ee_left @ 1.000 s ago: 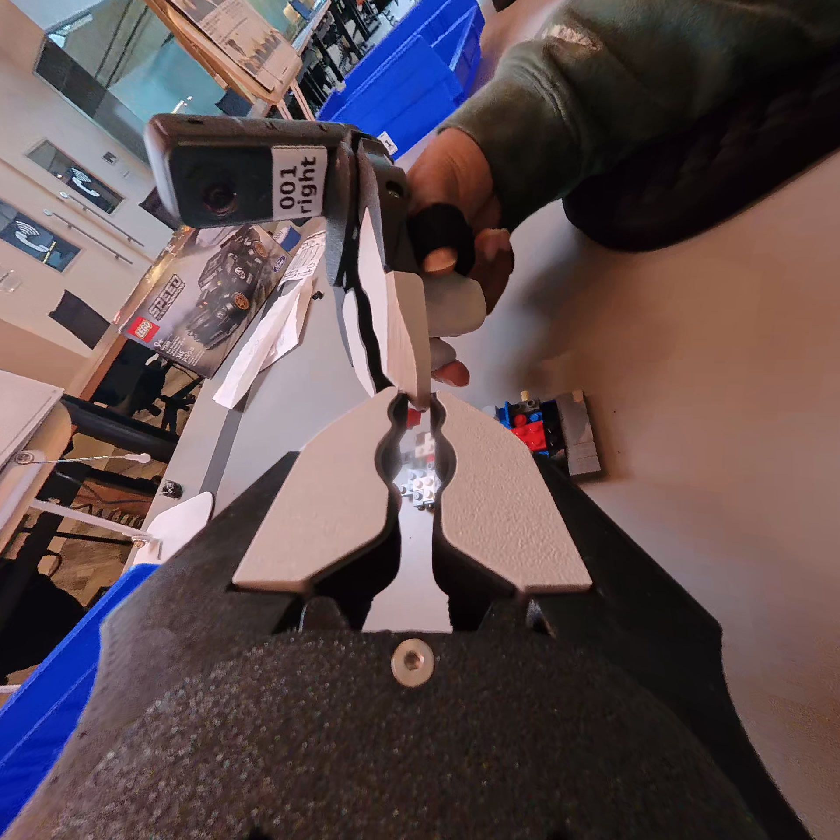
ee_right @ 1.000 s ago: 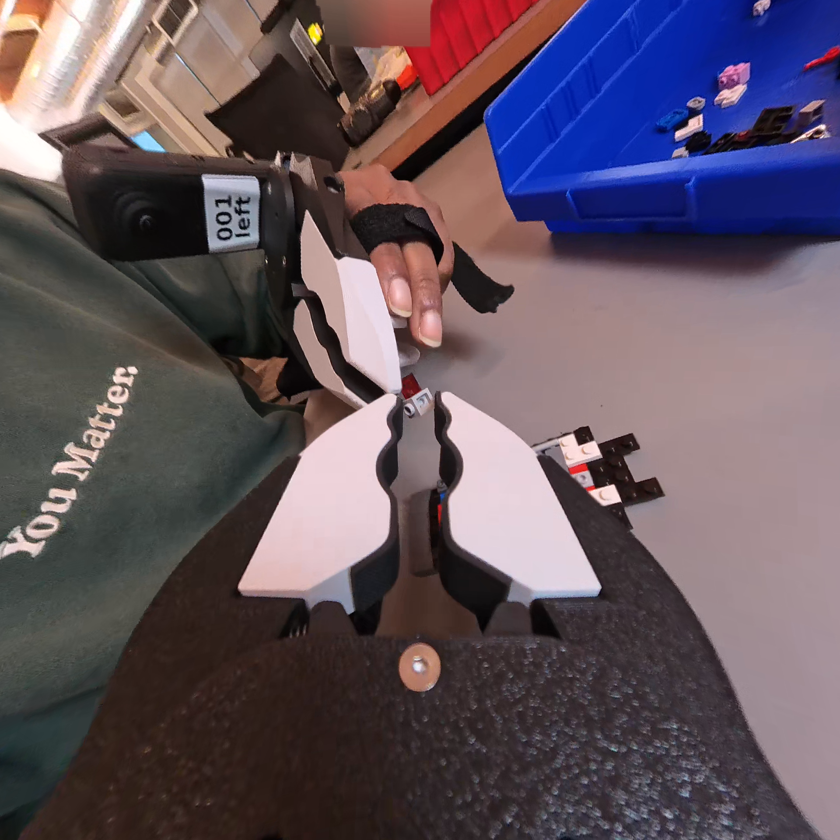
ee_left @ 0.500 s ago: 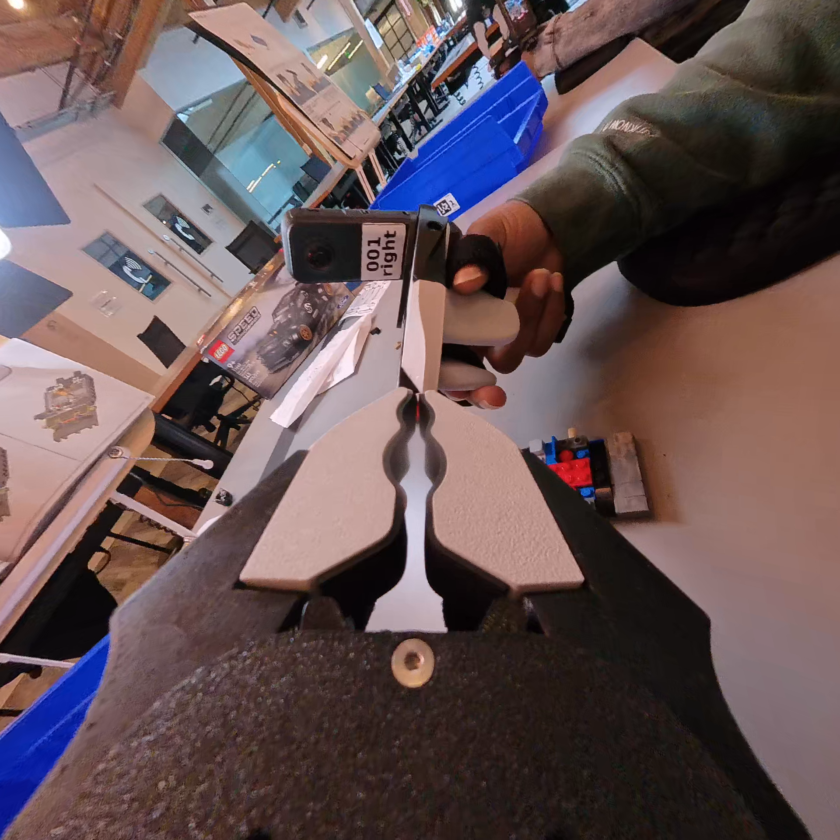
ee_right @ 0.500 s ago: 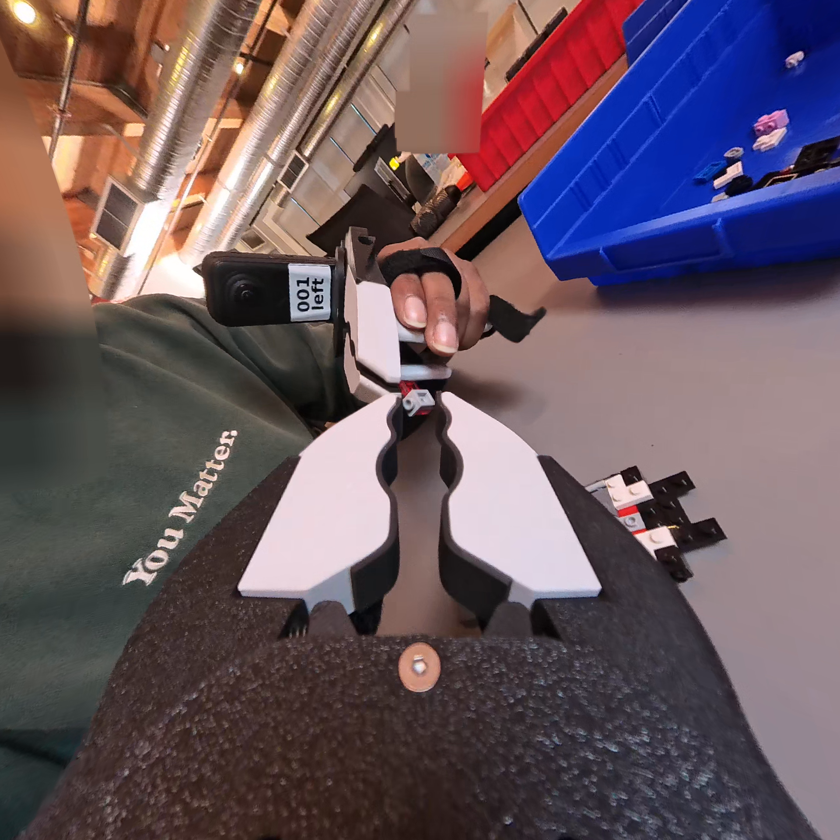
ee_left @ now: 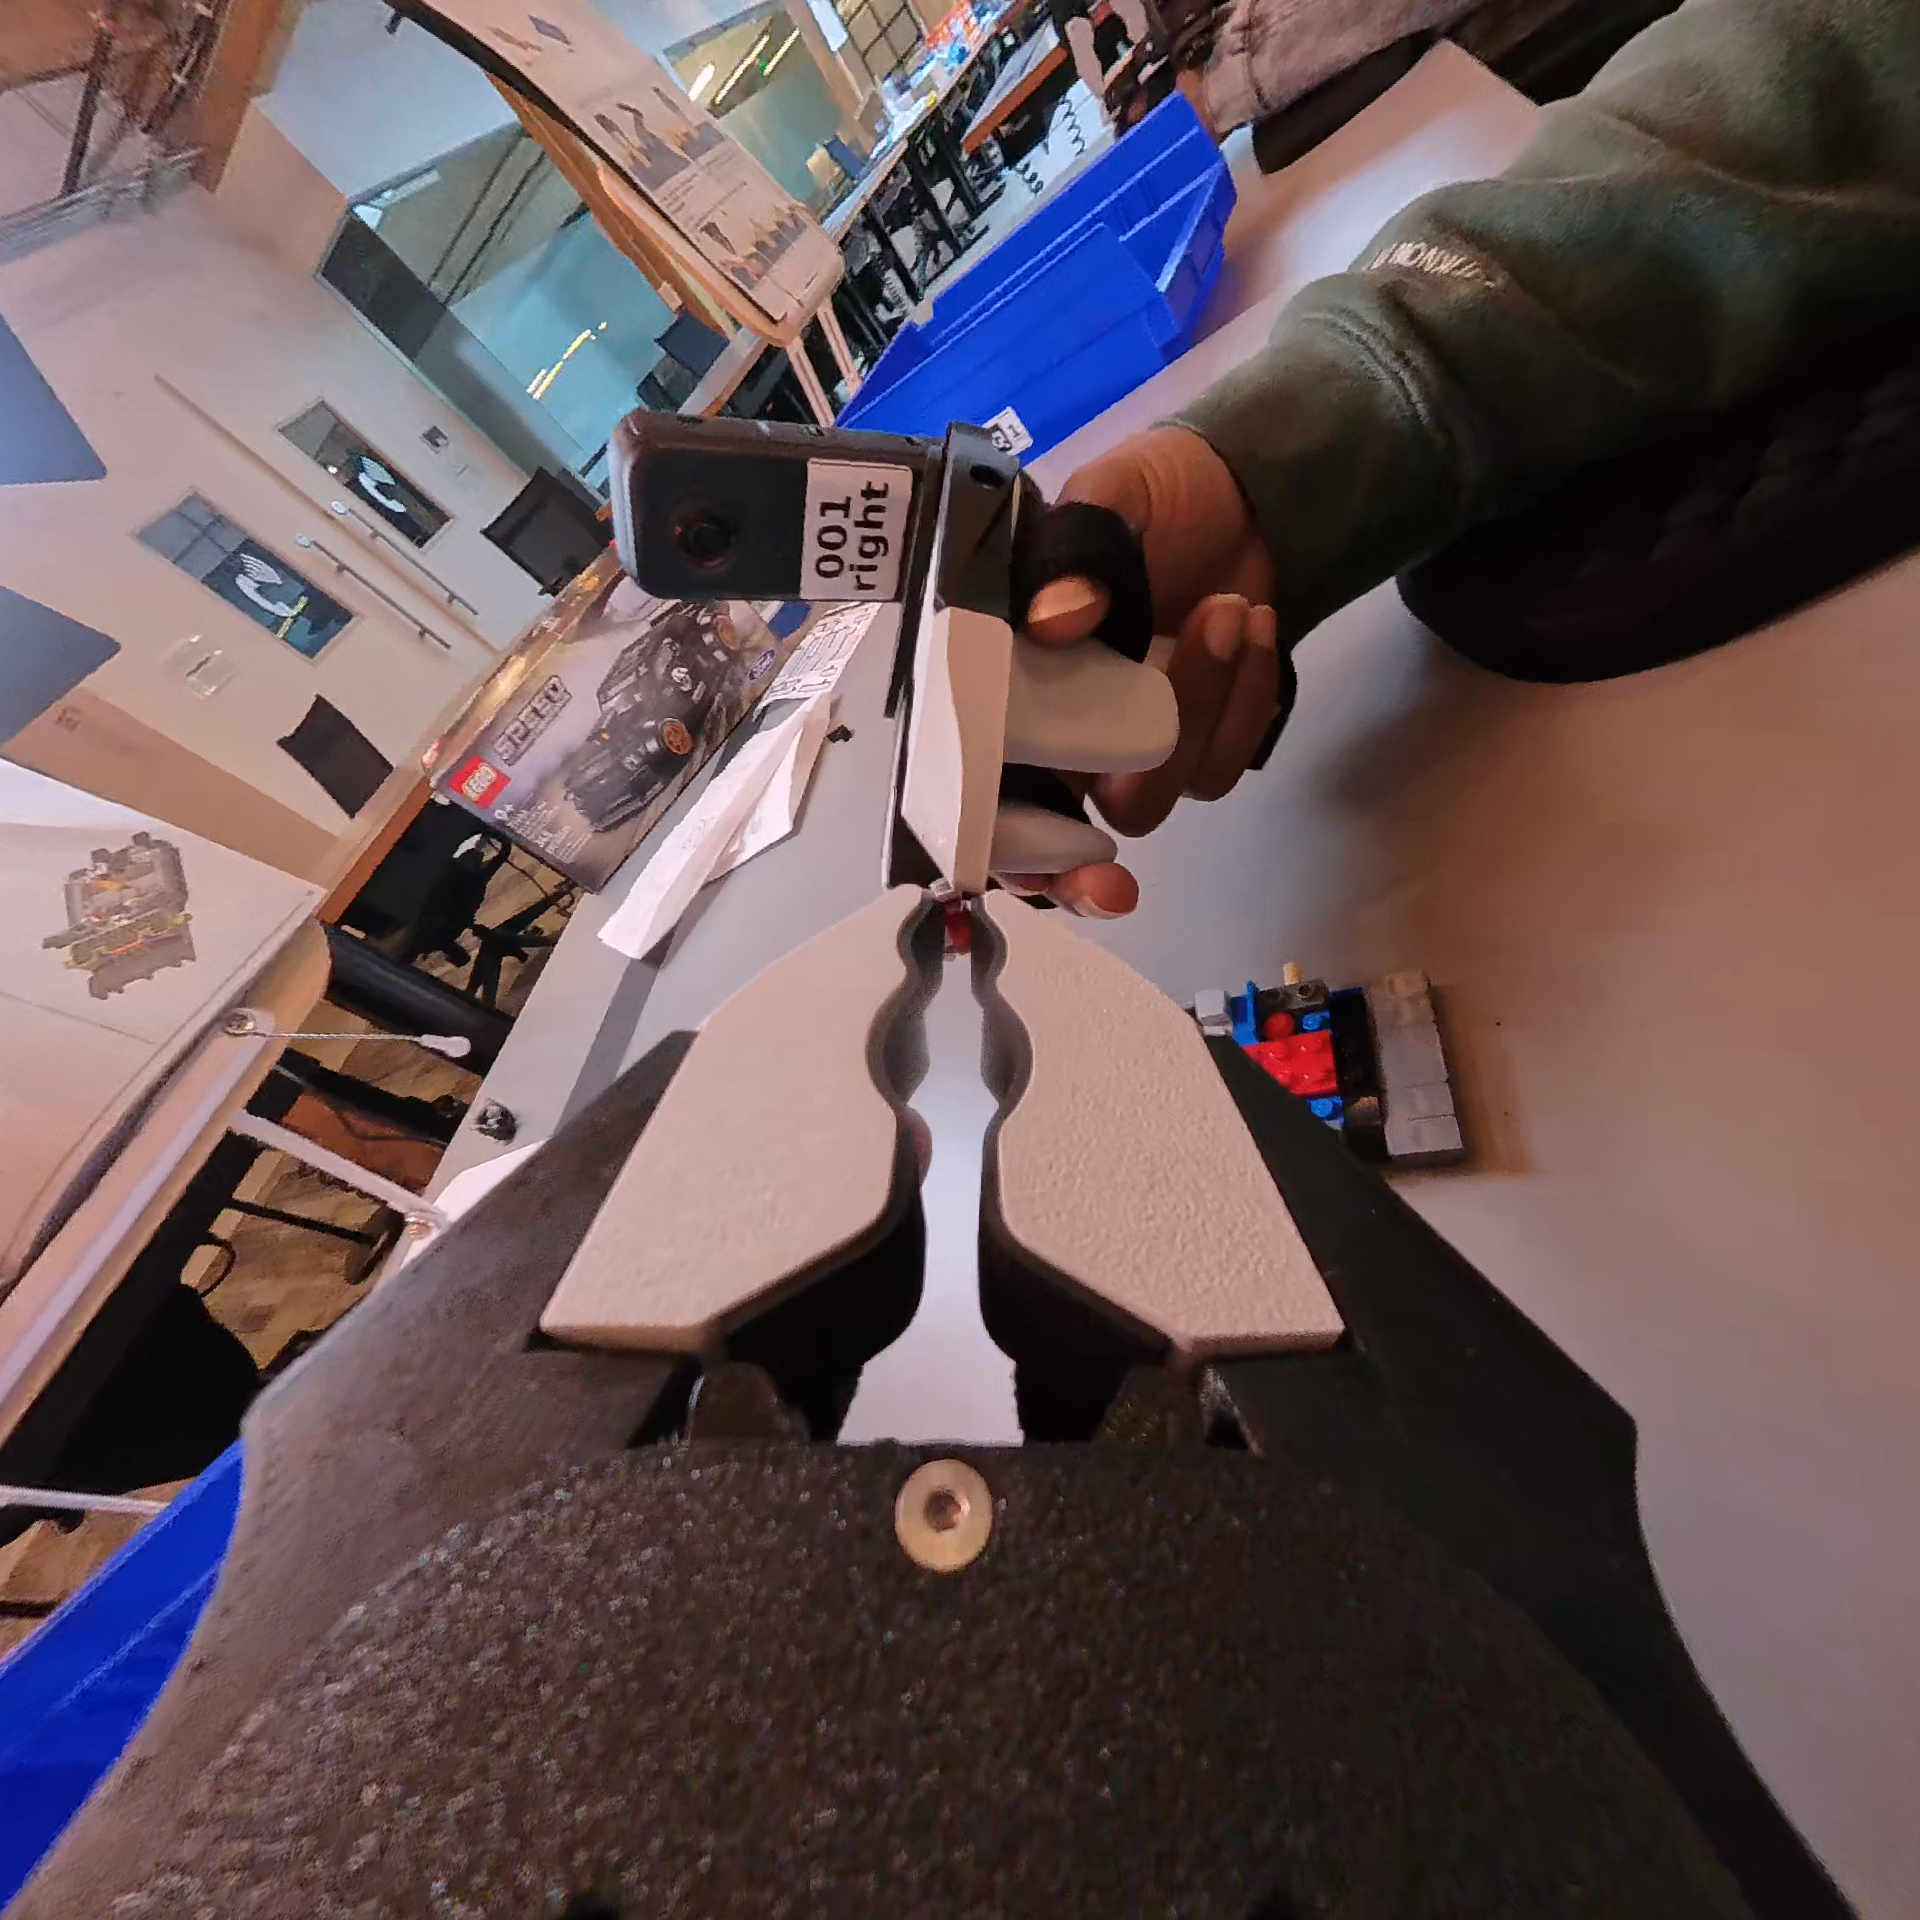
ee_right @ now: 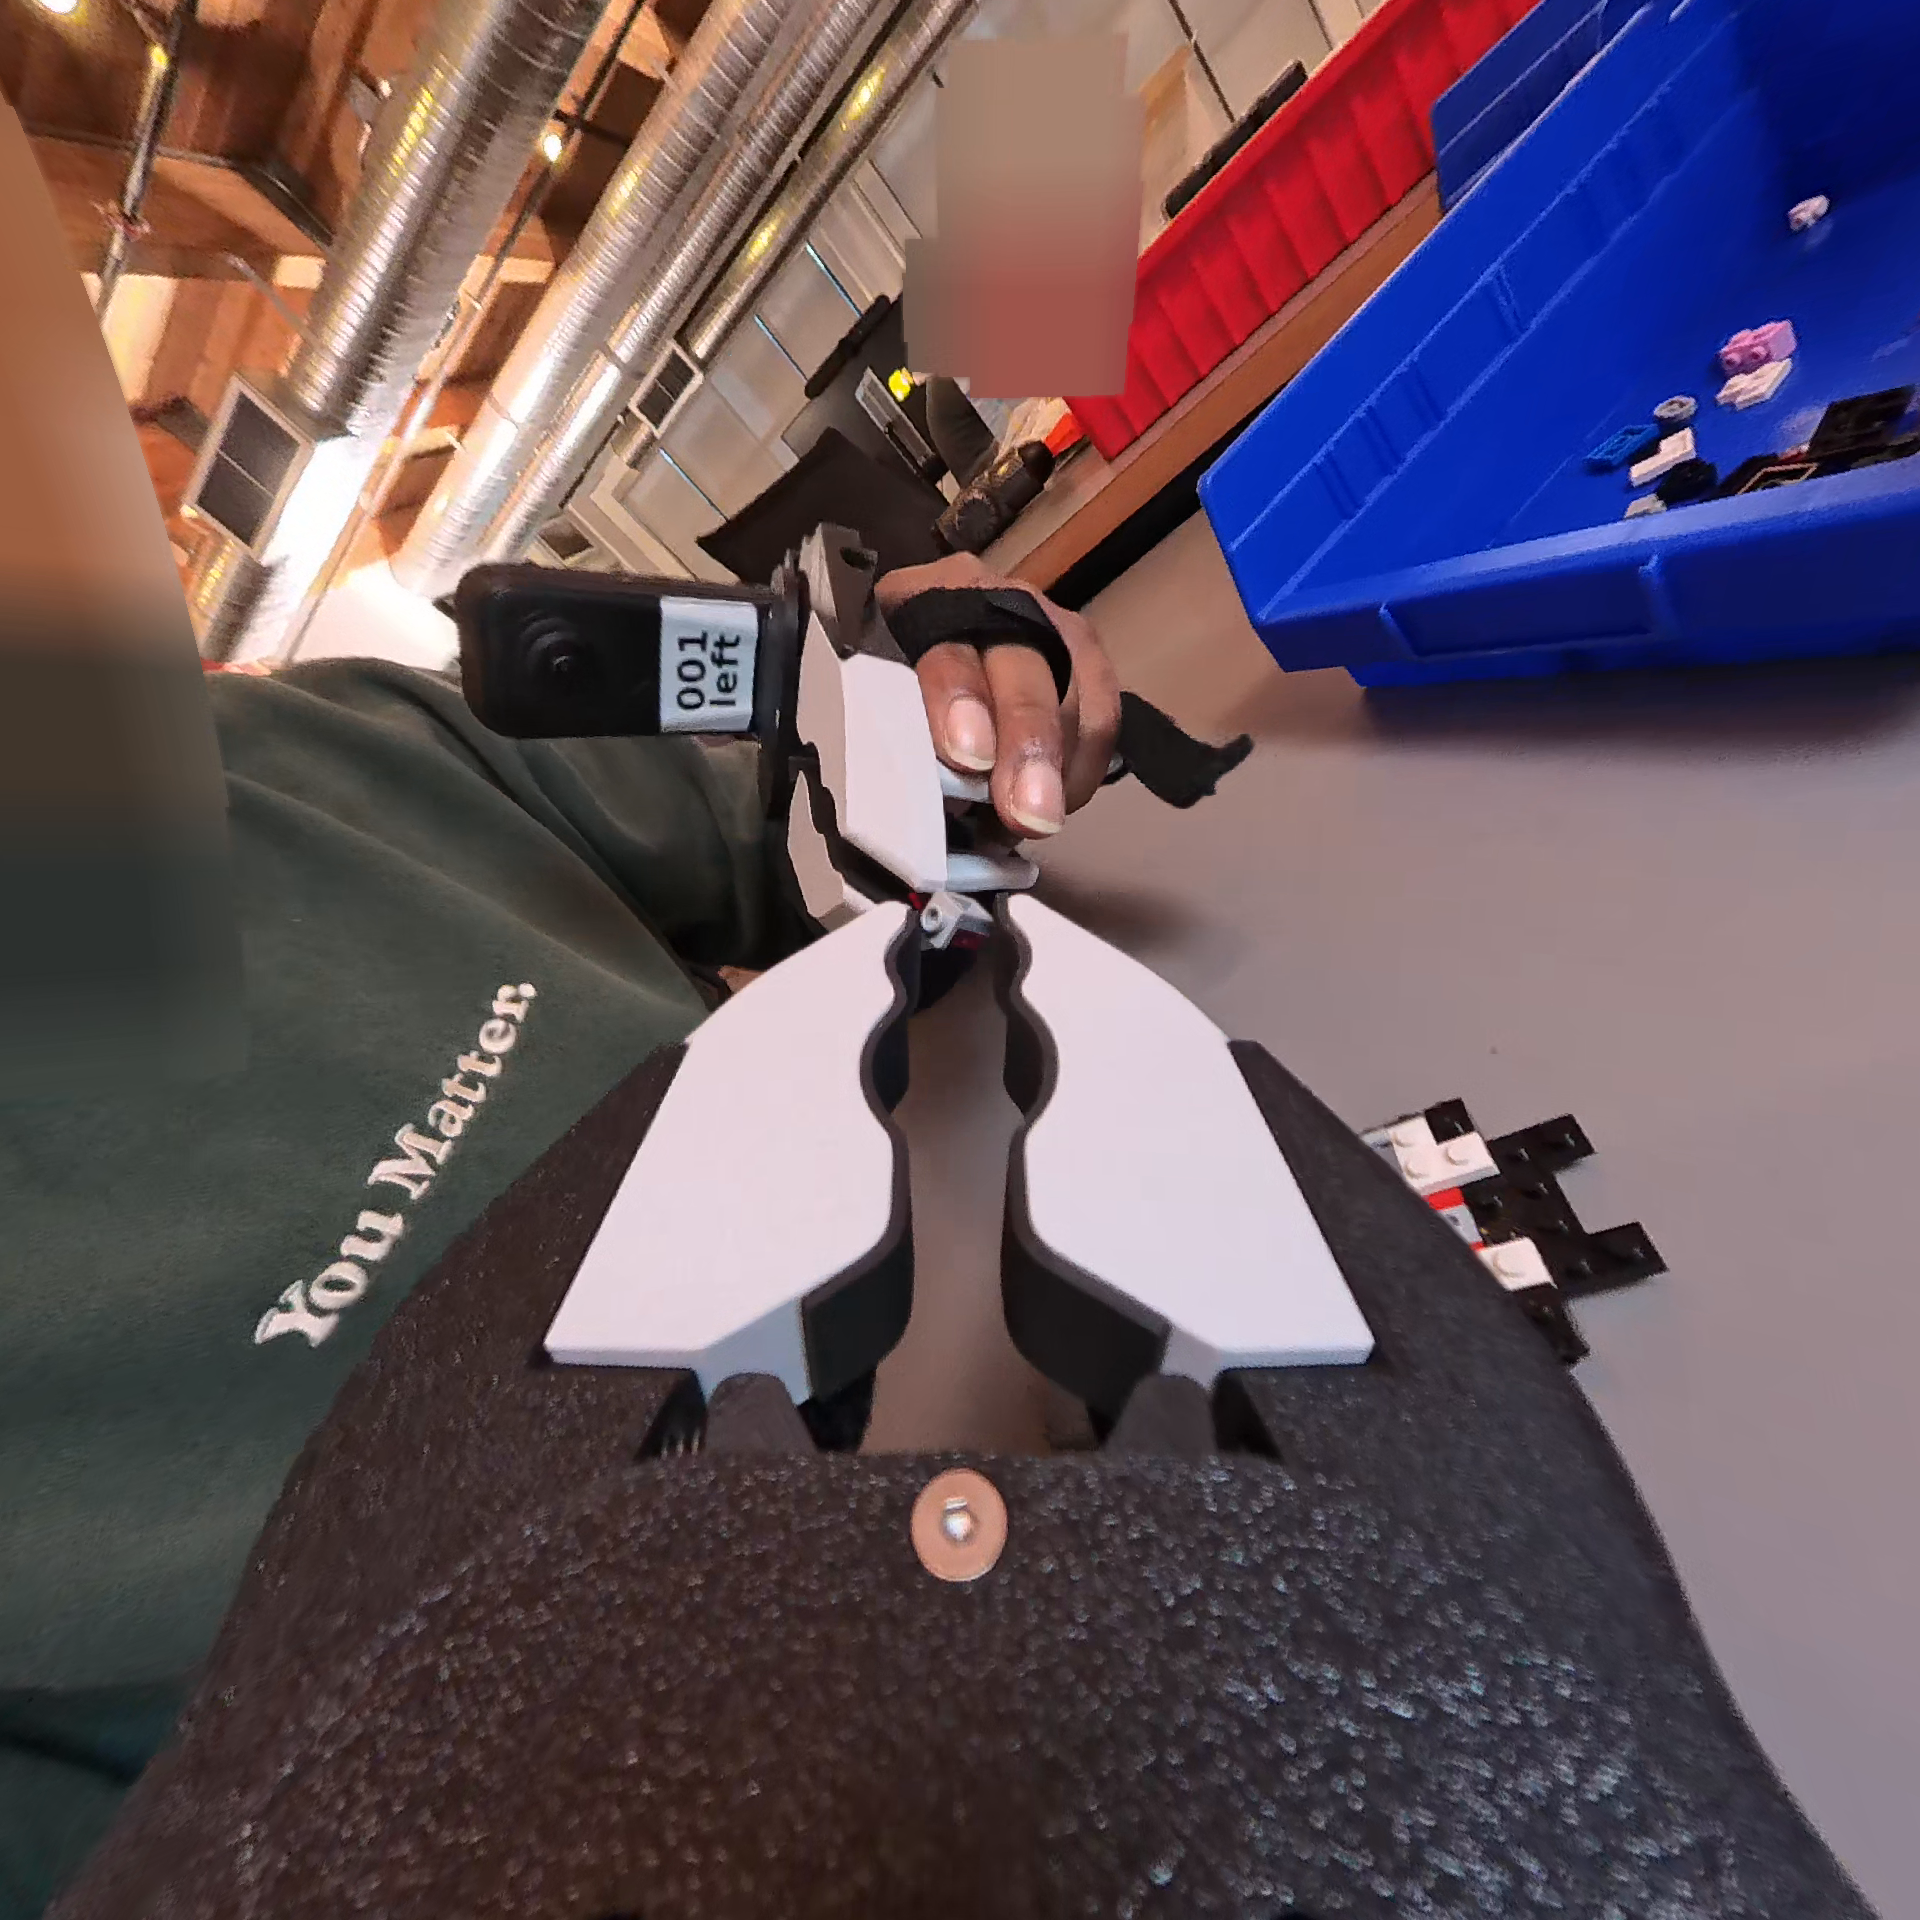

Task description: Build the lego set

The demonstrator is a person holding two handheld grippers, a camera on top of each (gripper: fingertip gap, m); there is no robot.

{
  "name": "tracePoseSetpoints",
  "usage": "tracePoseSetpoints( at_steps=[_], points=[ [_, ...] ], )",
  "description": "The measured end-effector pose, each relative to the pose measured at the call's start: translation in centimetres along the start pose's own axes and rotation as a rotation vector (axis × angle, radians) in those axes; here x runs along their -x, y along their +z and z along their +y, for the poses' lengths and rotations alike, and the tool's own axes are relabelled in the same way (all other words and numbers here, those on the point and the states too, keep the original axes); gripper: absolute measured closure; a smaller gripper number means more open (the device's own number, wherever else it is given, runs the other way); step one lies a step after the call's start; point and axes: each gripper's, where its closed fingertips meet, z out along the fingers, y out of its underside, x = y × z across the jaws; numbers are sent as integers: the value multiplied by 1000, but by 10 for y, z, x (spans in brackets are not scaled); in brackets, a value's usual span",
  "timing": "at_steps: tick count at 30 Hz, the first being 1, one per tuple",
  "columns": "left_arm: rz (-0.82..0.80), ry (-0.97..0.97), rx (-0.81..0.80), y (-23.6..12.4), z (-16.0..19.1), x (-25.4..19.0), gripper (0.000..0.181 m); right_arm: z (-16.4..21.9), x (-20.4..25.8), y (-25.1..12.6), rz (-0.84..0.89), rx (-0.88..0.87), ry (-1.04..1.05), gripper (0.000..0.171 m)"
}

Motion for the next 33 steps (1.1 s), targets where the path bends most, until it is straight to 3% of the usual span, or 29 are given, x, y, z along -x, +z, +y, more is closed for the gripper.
tracePoseSetpoints(
  at_steps=[5, 8, 10, 12, 14, 17, 19, 21, 26, 29, 33],
  points=[
    [-3, 150, -21, -1, -11, -10, 178, -31, 15, -8, -130, -211, 128, 159],
    [-31, 260, 32, 2, -5, -13, 178, -31, 3, -12, -54, -213, 107, 159],
    [-78, 212, 52, 0, 3, 1, 178, -34, 0, -15, -45, -233, 114, 159],
    [-261, 180, 121, -9, 15, 41, 178, -33, -8, -17, 24, -223, 75, 159],
    [-473, 62, 293, -26, 43, 88, 178, -32, -11, -17, 63, -209, 45, 159],
    [-587, -205, 569, -49, 108, 118, 175, -30, -11, -14, 48, -205, 61, 159],
    [-551, -320, 745, -54, 148, 114, 146, -25, -13, -10, 53, -181, 64, 158],
    [-505, -371, 813, -53, 168, 106, 134, -22, -14, -7, 63, -159, 55, 158],
    [-430, -508, 766, -49, 169, 95, 130, -21, -12, -7, 71, -142, 29, 158],
    [-313, -710, 664, -41, 162, 80, 118, -19, -12, -6, 67, -133, 36, 158],
    [-268, -732, 613, -47, 156, 79, 130, -16, -13, -4, 80, -114, 24, 158]
  ],
)
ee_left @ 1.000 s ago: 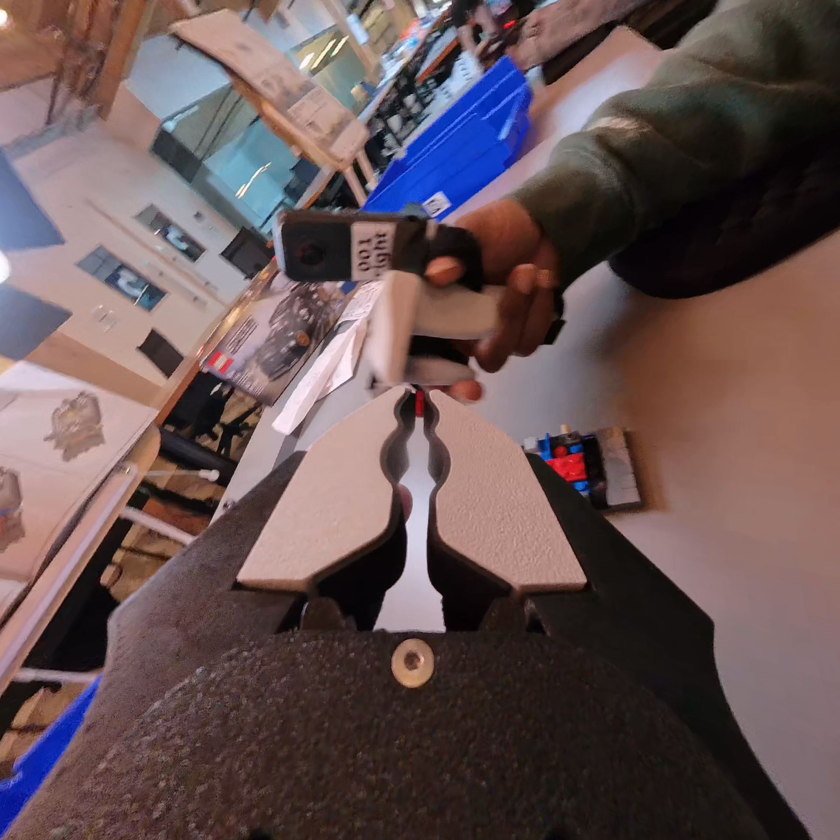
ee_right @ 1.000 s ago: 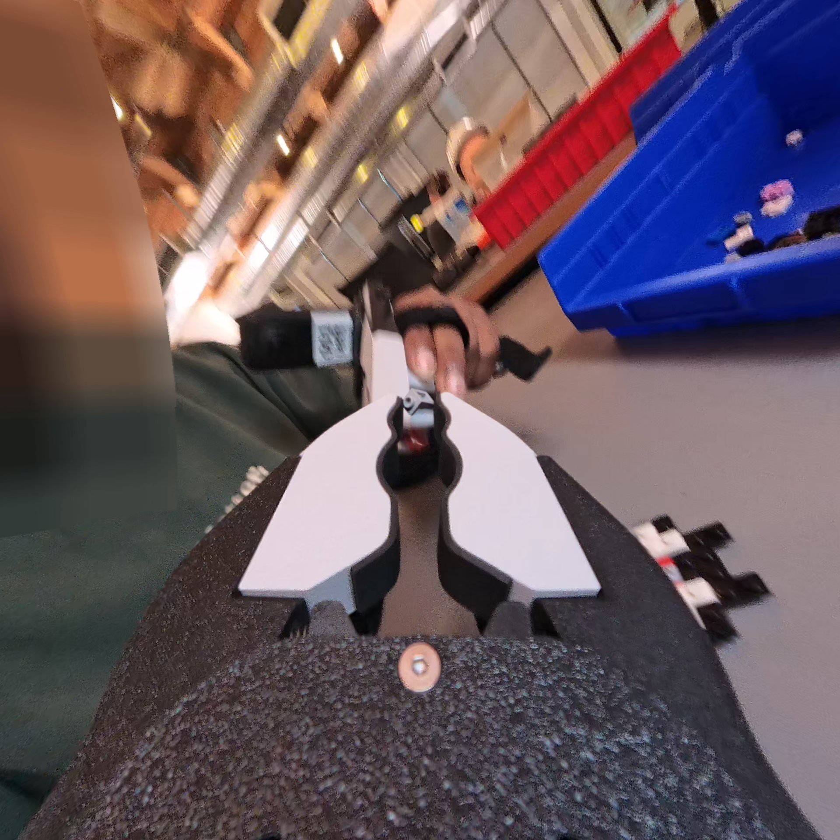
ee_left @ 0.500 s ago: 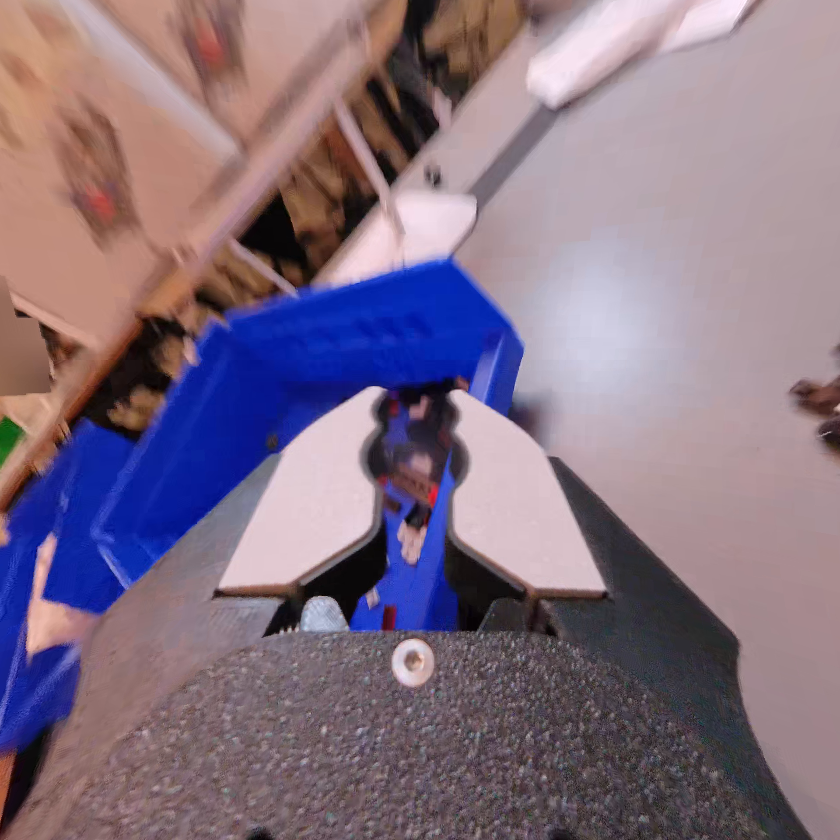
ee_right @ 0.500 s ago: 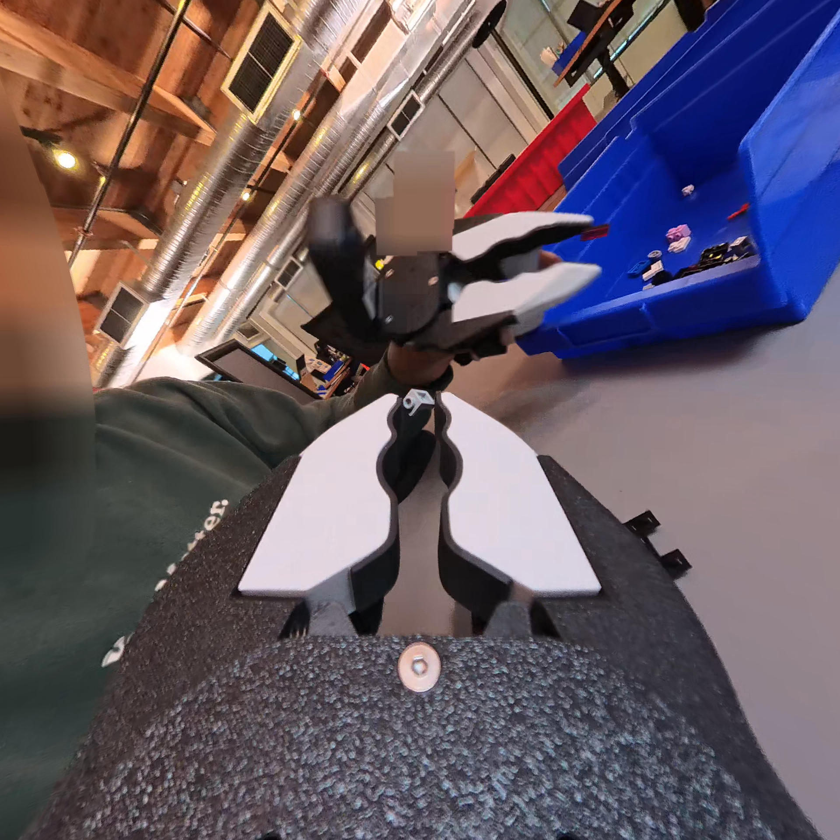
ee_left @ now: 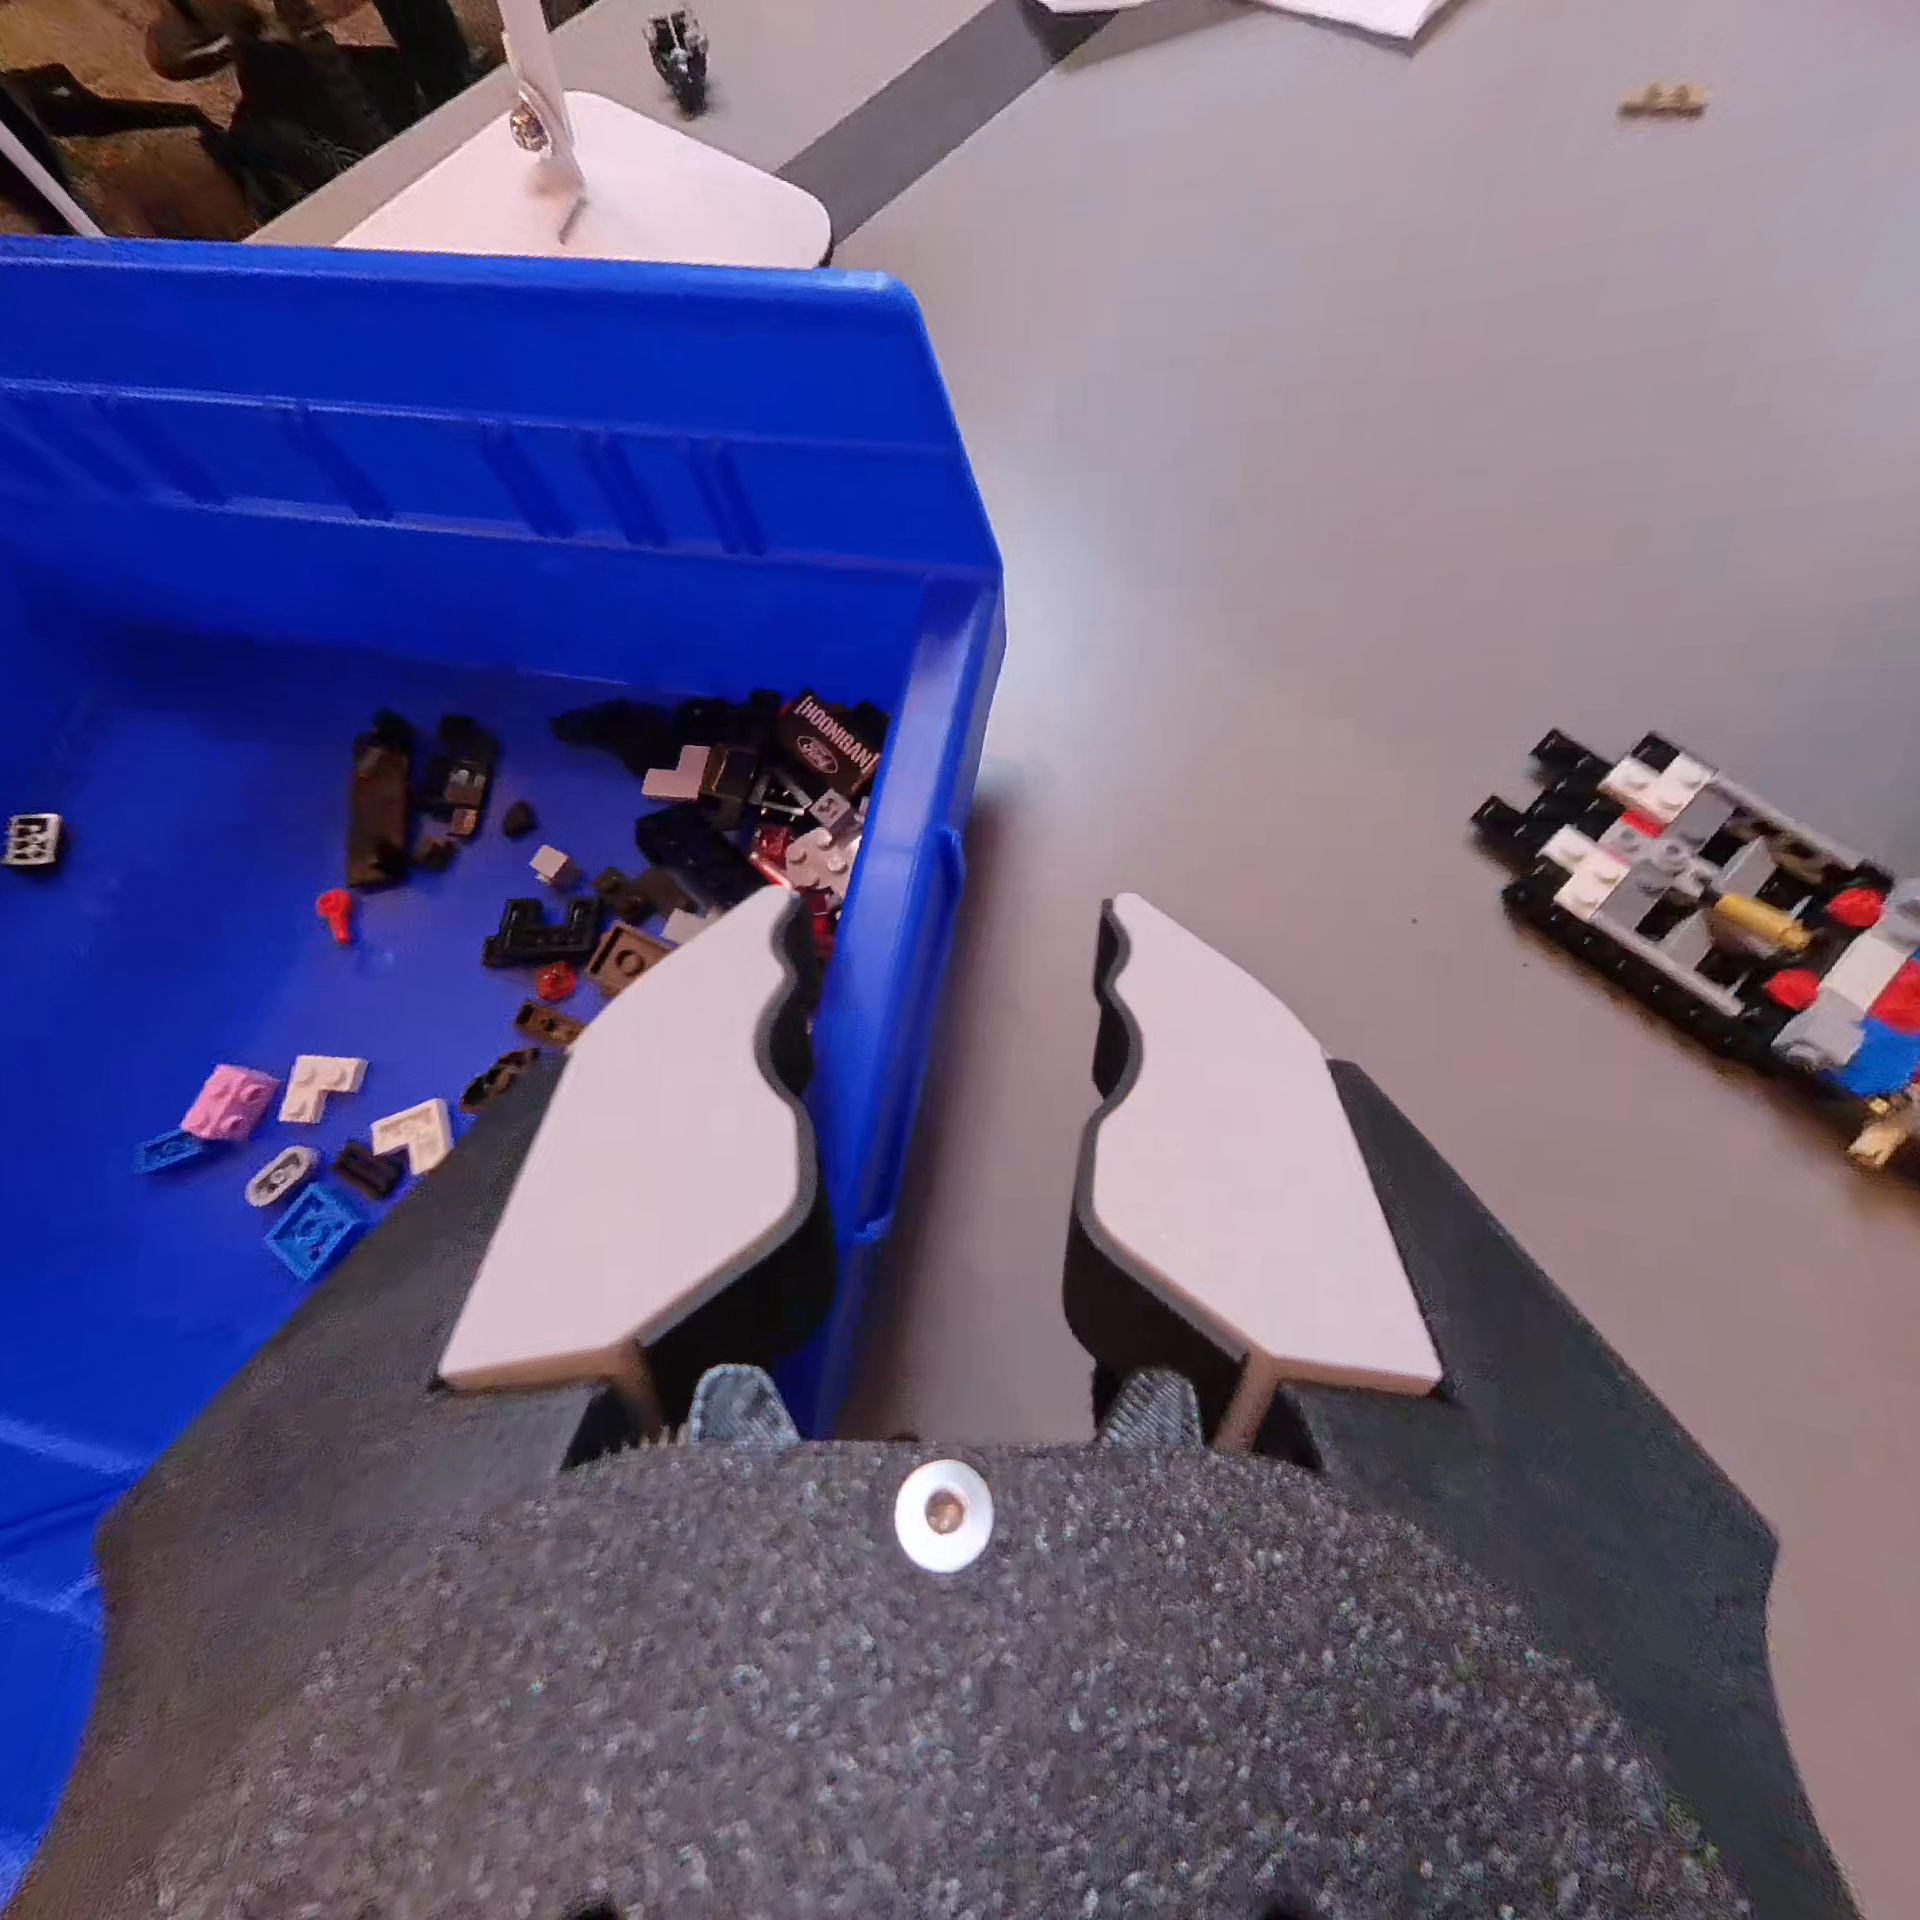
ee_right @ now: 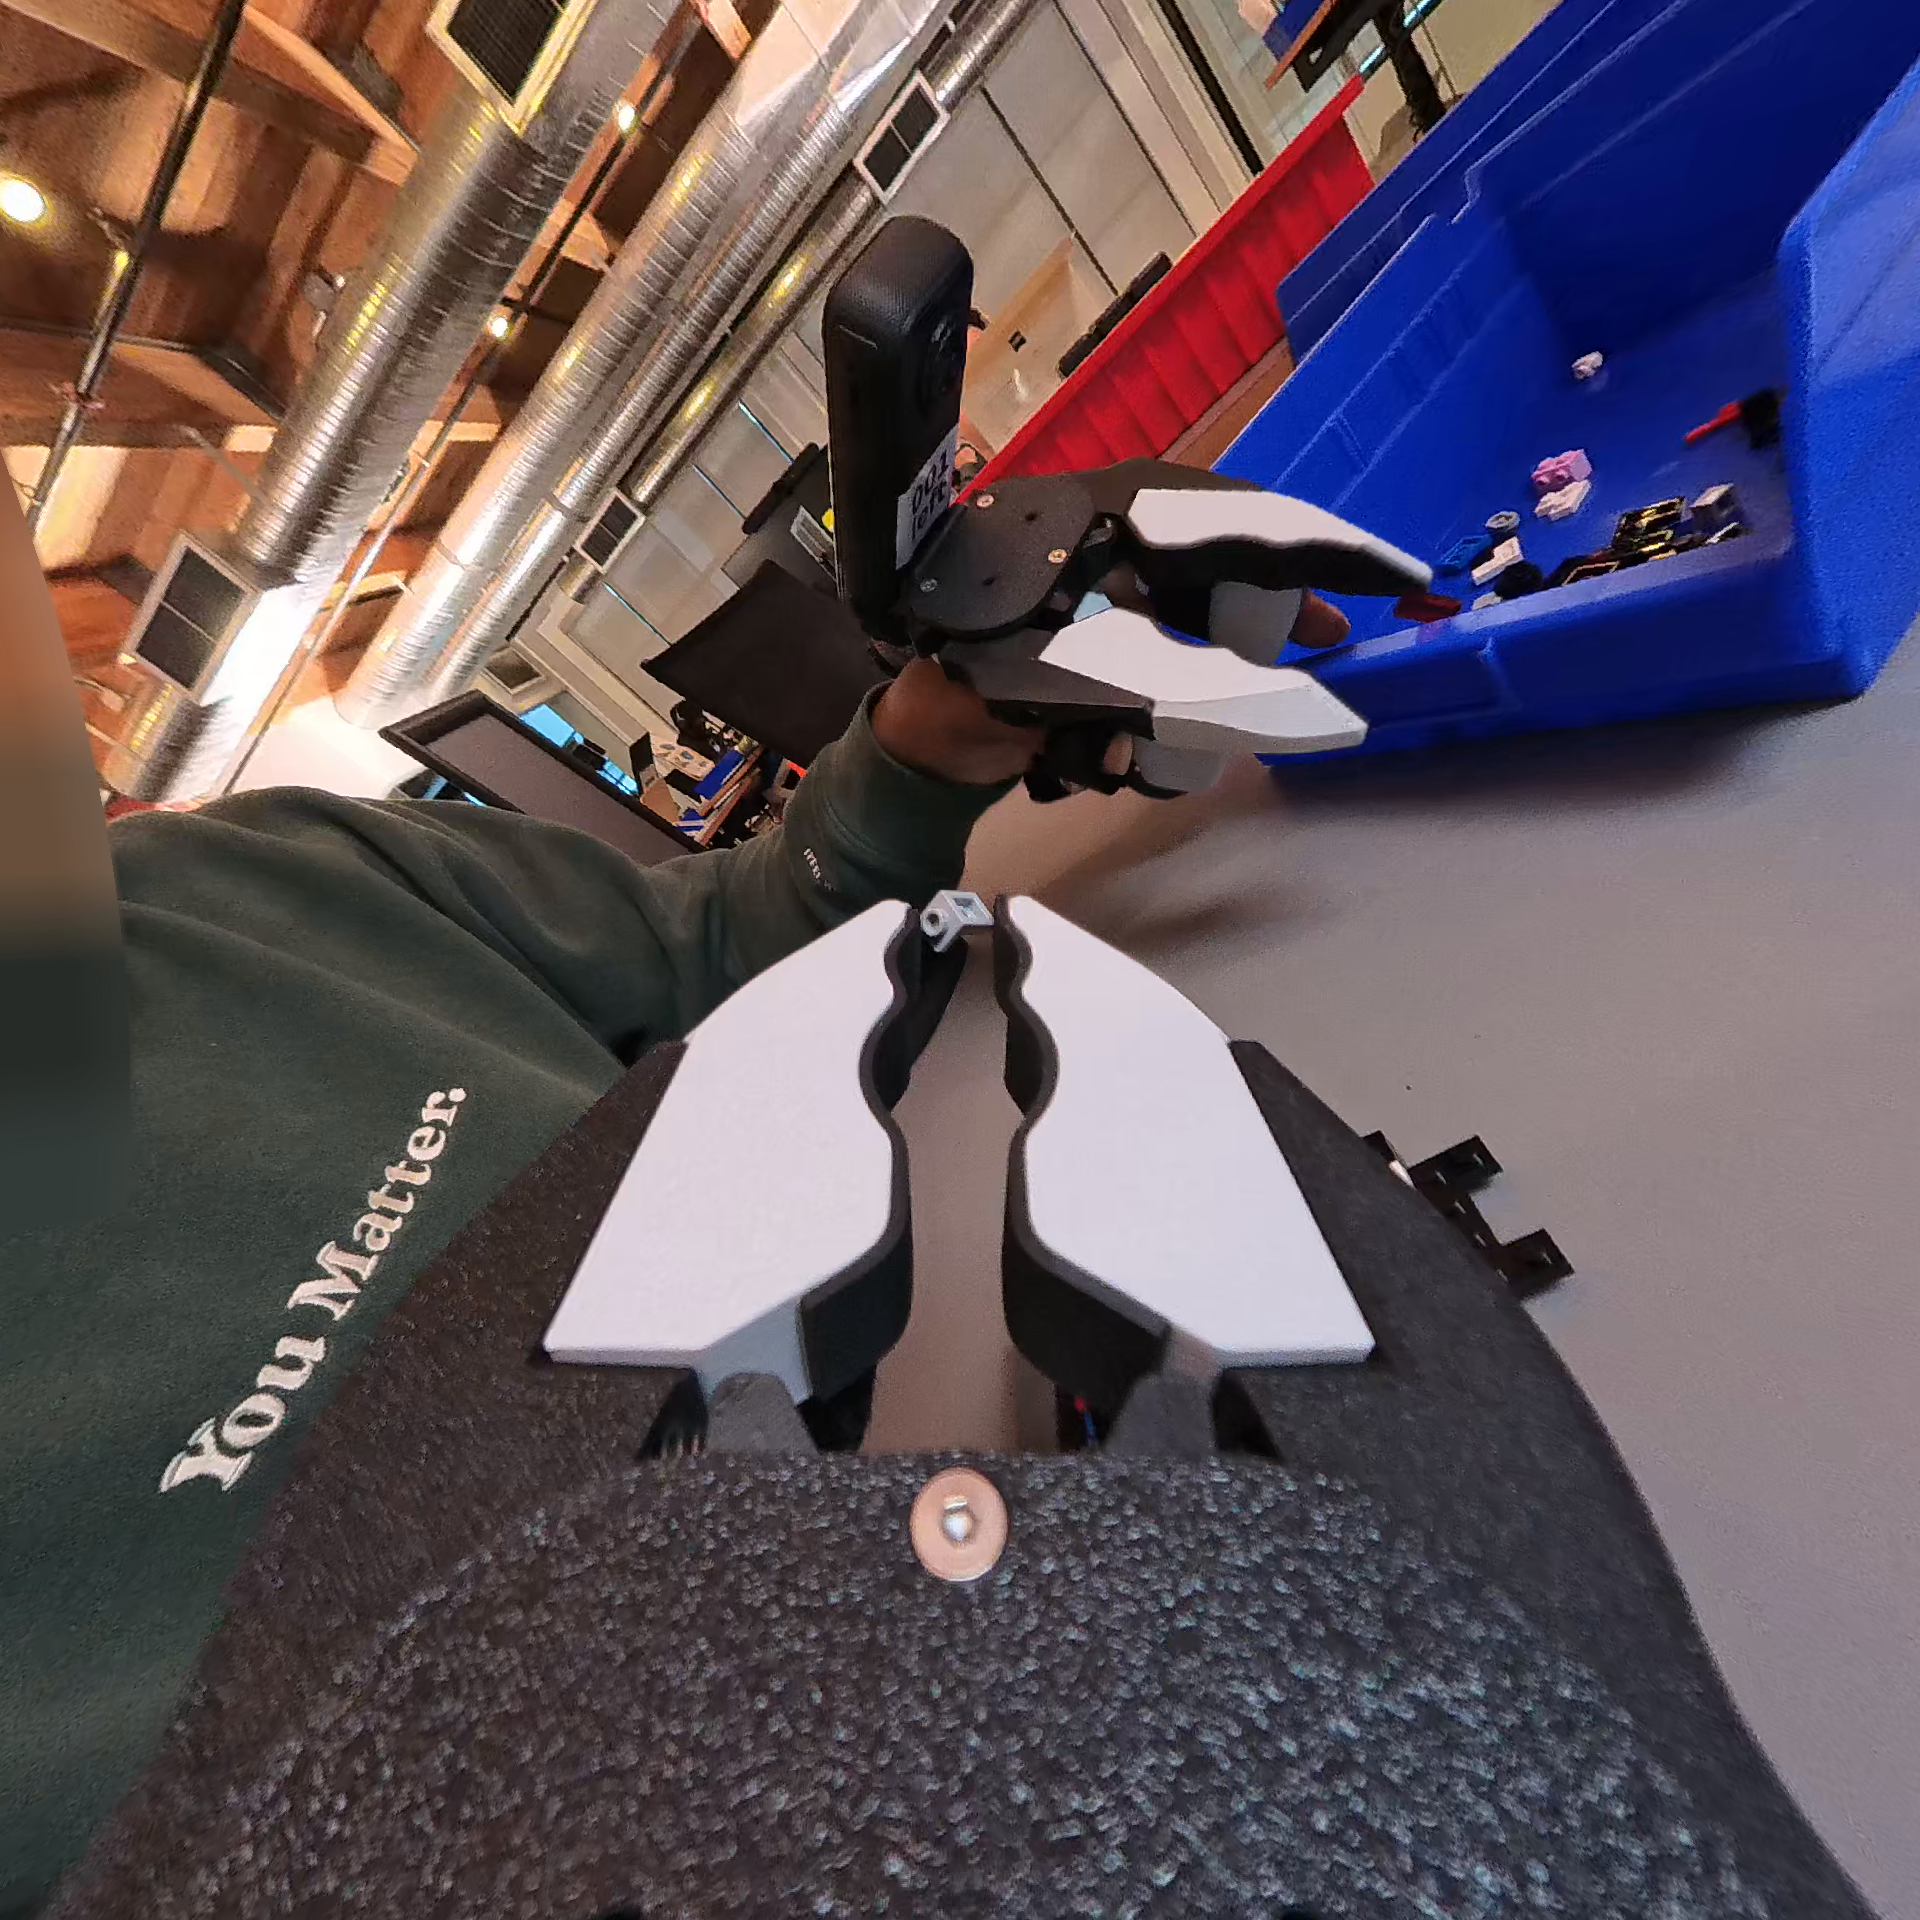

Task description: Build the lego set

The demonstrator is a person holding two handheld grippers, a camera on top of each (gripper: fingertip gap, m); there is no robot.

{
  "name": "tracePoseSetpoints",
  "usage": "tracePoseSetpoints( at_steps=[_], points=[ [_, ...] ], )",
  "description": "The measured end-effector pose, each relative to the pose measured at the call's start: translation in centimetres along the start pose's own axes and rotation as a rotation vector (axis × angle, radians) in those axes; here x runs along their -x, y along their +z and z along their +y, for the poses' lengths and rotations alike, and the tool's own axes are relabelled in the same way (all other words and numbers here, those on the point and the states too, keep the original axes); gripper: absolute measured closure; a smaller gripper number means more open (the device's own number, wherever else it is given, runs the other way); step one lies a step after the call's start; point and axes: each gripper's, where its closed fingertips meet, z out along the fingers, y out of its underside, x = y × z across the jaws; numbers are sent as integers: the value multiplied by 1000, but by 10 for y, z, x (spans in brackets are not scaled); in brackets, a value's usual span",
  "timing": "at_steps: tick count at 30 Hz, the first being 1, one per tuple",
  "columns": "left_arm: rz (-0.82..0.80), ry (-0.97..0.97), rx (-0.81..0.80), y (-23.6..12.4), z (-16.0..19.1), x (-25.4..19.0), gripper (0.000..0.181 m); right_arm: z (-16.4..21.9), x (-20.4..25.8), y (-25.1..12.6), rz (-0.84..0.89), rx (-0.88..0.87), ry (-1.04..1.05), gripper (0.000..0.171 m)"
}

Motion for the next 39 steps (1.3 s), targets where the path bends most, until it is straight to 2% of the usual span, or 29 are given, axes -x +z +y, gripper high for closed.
tracePoseSetpoints(
  at_steps=[3, 7, 10, 12, 16, 19, 21, 23, 26, 29, 36, 39],
  points=[
    [-86, 130, 74, -1, 11, 9, 131, 2, -1, 1, 3, 12, -1, 158],
    [-76, 201, 104, -3, 13, 2, 134, 5, -2, 2, 6, 25, -1, 158],
    [-178, 271, 266, -2, 35, 17, 129, 8, -2, 4, 4, 38, 0, 158],
    [-183, 307, 326, -3, 45, 14, 126, 9, -2, 5, 7, 45, -3, 158],
    [-151, 267, 82, -11, 1, 1, 129, 9, -3, 5, 18, 45, -14, 158],
    [104, 240, -167, -27, -36, -47, 134, 10, -3, 6, 20, 46, -21, 158],
    [316, 323, -301, -44, -49, -95, 144, 11, -2, 8, 7, 43, -2, 158],
    [389, 457, -416, -57, -57, -130, 149, 11, 1, 11, -21, 35, 22, 158],
    [330, 590, -455, -56, -58, -152, 152, 10, 9, 14, -80, 18, 62, 158],
    [276, 658, -489, -55, -60, -158, 170, 14, 12, 16, -94, 35, 64, 158],
    [157, 764, -537, -54, -65, -151, 174, 6, 10, 12, -82, 1, 77, 155],
    [87, 753, -555, -55, -70, -132, 174, -9, 11, -1, -105, -73, 96, 159]
  ],
)
